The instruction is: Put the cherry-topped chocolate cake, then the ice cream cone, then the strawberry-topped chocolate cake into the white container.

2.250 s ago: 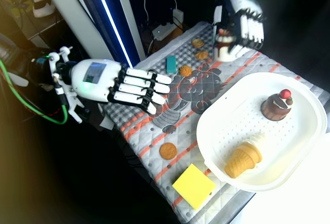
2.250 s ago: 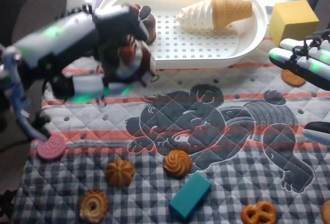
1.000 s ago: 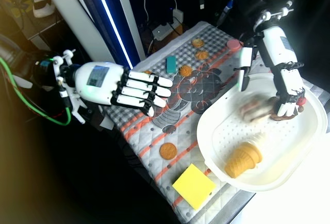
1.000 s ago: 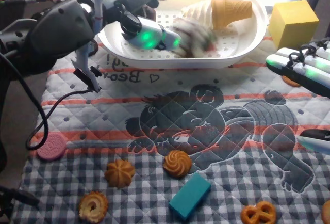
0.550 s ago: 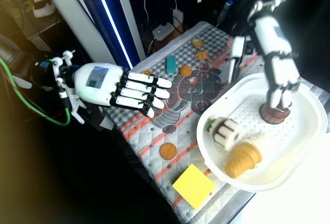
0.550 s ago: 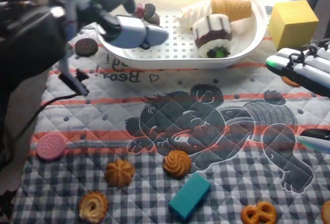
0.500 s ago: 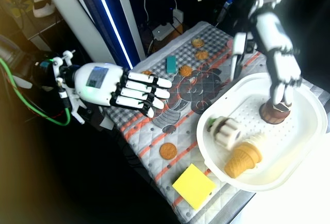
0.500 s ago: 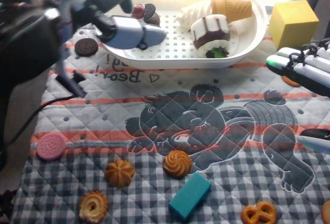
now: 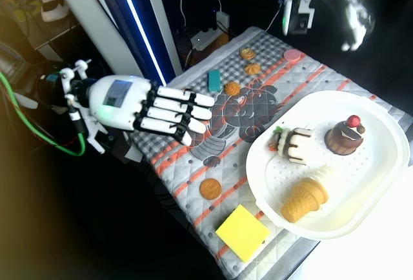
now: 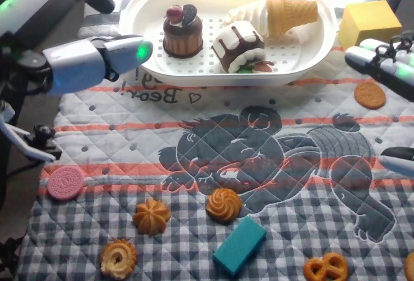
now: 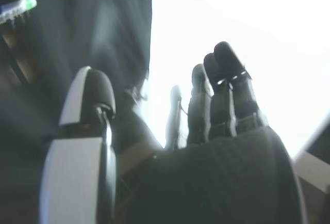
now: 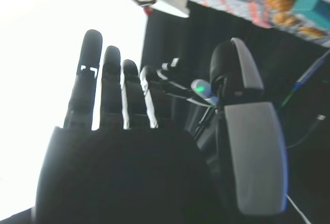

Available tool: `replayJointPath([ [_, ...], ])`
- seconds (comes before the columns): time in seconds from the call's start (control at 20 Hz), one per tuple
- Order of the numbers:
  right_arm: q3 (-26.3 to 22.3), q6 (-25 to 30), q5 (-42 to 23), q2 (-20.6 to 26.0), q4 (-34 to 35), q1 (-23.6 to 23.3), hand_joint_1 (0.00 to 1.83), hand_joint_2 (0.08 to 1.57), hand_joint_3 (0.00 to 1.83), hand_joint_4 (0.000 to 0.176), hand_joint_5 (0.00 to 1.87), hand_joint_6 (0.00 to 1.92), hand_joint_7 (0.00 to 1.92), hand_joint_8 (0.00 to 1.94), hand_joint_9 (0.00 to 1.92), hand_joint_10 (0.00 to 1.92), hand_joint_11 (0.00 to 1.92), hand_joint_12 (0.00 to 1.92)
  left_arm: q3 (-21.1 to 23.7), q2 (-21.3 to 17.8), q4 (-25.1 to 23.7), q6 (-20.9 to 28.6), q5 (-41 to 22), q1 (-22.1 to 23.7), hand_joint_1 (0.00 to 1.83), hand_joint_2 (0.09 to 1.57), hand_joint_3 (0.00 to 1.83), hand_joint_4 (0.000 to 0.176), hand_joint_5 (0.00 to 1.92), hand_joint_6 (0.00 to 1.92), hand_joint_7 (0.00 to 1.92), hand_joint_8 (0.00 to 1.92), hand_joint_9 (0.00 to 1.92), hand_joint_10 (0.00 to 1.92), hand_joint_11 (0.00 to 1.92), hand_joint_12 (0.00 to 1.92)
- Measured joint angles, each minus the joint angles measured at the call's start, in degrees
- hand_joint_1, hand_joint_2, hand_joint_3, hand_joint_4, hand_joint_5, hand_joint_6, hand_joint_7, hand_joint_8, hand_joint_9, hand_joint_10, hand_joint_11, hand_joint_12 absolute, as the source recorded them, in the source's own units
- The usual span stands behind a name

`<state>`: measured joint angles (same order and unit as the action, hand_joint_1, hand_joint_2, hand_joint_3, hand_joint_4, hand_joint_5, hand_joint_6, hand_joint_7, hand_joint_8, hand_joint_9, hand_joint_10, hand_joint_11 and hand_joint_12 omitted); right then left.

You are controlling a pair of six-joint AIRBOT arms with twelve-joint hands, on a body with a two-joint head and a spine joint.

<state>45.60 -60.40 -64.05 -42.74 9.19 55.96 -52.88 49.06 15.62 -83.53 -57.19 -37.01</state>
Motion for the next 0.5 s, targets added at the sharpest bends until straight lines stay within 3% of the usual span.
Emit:
replayJointPath([
  [0.05,-0.1,0.0,-1.1,0.0,0.0,0.0,0.63,1.25,0.01,0.008,0.00,0.00,0.02,0.00,0.00,0.50,0.00,1.28,0.8,-0.1,-0.1,1.3,-2.8,-2.7,0.60,1.27,0.00,0.150,0.12,0.01,0.20,0.00,0.03,0.63,0.00,1.24],
  [0.15,-0.1,0.0,-2.6,0.1,0.5,0.0,0.65,1.25,0.01,0.000,0.00,0.00,0.00,0.00,0.00,0.45,0.00,1.30,1.7,-0.5,-0.2,3.4,-5.6,-6.3,0.59,1.29,0.00,0.135,0.12,0.00,0.18,0.00,0.11,0.34,0.00,1.10],
  [0.25,-0.1,0.0,-4.6,0.4,1.7,0.0,0.74,1.24,0.01,0.005,0.00,0.00,0.00,0.00,0.00,0.31,0.00,0.99,3.1,-1.7,1.7,5.0,-11.1,-10.5,0.58,1.28,0.00,0.128,0.12,0.00,0.15,0.00,0.17,0.15,0.00,0.99],
  [0.3,-0.1,0.0,-5.6,0.5,2.0,0.0,0.75,1.25,0.01,0.022,0.00,0.00,0.00,0.00,0.00,0.33,0.00,0.98,3.7,-2.4,2.8,5.3,-13.9,-12.2,0.66,1.26,0.00,0.115,0.14,0.01,0.16,0.00,0.15,0.12,0.00,0.97],
  [0.35,-0.1,0.0,-6.5,0.5,2.1,0.0,0.75,1.26,0.01,0.031,0.00,0.00,0.00,0.00,0.00,0.34,0.00,0.91,4.3,-2.8,3.8,5.4,-16.1,-13.3,0.61,1.27,0.00,0.120,0.11,0.01,0.11,0.00,0.11,0.08,0.00,0.82],
  [0.4,-0.1,0.0,-7.2,0.7,2.2,0.0,0.72,1.27,0.01,0.029,0.00,0.00,0.00,0.00,0.00,0.37,0.00,0.92,5.1,-3.4,4.3,5.4,-18.3,-14.2,0.59,1.27,0.00,0.133,0.11,0.00,0.09,0.00,0.12,0.06,0.00,0.85],
  [0.45,-0.2,0.0,-7.7,1.0,2.2,0.0,0.73,1.27,0.01,0.015,0.00,0.00,0.01,0.00,0.00,0.43,0.00,0.97,5.9,-3.9,4.1,5.4,-19.3,-14.7,0.61,1.27,0.00,0.140,0.08,0.00,0.06,0.00,0.12,0.04,0.00,0.82],
  [0.5,-0.6,-0.1,-8.9,1.3,2.6,0.0,0.72,1.26,0.00,0.026,0.00,0.00,0.00,0.00,0.00,0.45,0.00,1.08,6.9,-4.9,3.2,5.5,-20.7,-15.1,0.62,1.26,0.00,0.132,0.07,0.00,0.05,0.00,0.12,0.04,0.00,0.82],
])
